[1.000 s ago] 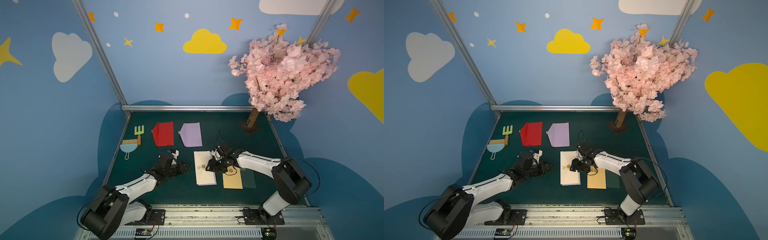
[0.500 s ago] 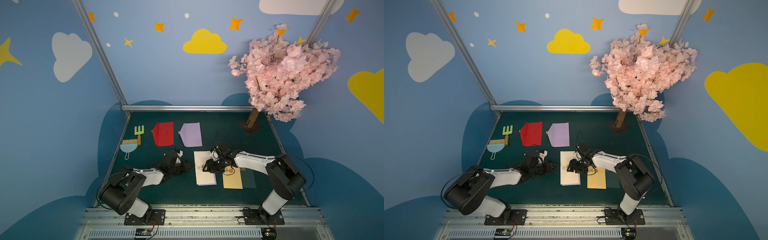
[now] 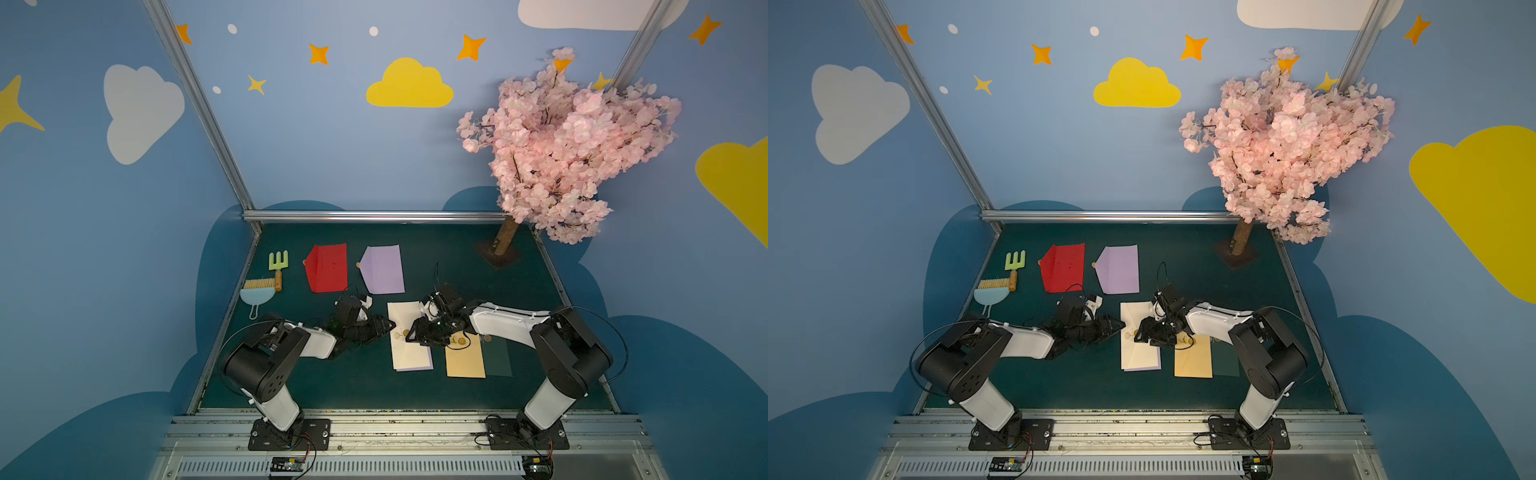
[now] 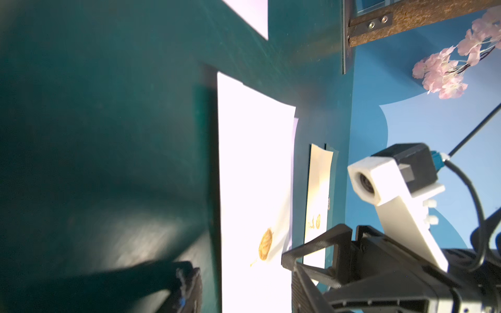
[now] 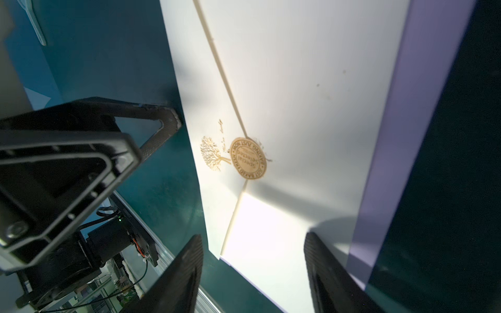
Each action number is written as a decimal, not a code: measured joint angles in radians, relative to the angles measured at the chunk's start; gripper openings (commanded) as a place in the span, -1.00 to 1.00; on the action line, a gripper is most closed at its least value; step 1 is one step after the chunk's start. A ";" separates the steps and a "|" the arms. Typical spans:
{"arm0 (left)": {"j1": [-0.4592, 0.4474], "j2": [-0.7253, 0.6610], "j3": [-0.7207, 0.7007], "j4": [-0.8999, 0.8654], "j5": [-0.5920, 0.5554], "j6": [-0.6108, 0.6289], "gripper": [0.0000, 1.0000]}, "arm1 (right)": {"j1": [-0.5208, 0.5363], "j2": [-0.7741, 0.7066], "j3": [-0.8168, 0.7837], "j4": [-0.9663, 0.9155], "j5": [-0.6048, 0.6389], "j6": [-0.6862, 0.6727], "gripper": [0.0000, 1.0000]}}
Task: Open the envelope
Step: Pick up the envelope from the envelope.
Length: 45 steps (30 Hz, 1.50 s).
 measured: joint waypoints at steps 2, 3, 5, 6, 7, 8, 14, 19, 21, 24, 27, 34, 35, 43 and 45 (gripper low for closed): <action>0.000 0.030 0.032 0.003 0.008 0.002 0.09 | 0.000 0.000 0.000 0.000 -0.003 0.000 0.25; 0.000 0.043 0.046 0.004 0.010 0.002 0.09 | 0.000 0.001 0.000 0.000 -0.004 0.000 0.25; 0.000 0.065 0.071 0.004 0.013 0.003 0.10 | 0.000 0.001 0.000 0.000 -0.006 0.000 0.25; 0.000 0.072 0.079 0.004 0.014 0.004 0.09 | 0.000 0.002 0.000 0.000 -0.007 0.000 0.25; 0.000 0.079 0.086 0.004 0.014 0.006 0.09 | 0.000 0.003 0.000 0.000 -0.010 0.000 0.25; 0.000 0.085 0.093 0.004 0.017 0.007 0.07 | 0.000 0.005 0.000 0.001 -0.013 0.000 0.25; 0.000 0.113 0.099 0.036 0.037 0.005 -0.12 | -0.003 0.010 0.001 0.005 -0.030 -0.001 0.25; 0.001 0.152 0.084 0.156 0.069 -0.024 -0.31 | -0.006 0.018 0.005 0.010 -0.042 -0.002 0.24; 0.004 0.178 0.075 0.226 0.080 -0.045 -0.36 | -0.006 0.022 0.007 0.013 -0.045 -0.002 0.25; 0.007 0.206 0.055 0.312 0.092 -0.070 -0.39 | -0.006 0.023 0.008 0.013 -0.047 -0.002 0.25; 0.007 0.217 0.047 0.370 0.104 -0.082 -0.45 | -0.006 0.023 0.008 0.014 -0.048 -0.002 0.25; -0.002 0.217 0.041 0.427 0.119 -0.079 -0.66 | -0.006 0.025 0.008 0.016 -0.049 -0.002 0.25; -0.003 0.217 0.040 0.427 0.120 -0.077 -0.68 | -0.006 0.025 0.008 0.016 -0.049 -0.002 0.25; -0.023 0.217 0.040 0.435 0.119 -0.056 -0.69 | -0.006 0.025 0.008 0.016 -0.050 -0.002 0.25; -0.029 0.217 0.040 0.434 0.119 -0.046 -0.76 | -0.006 0.025 0.008 0.016 -0.050 -0.002 0.25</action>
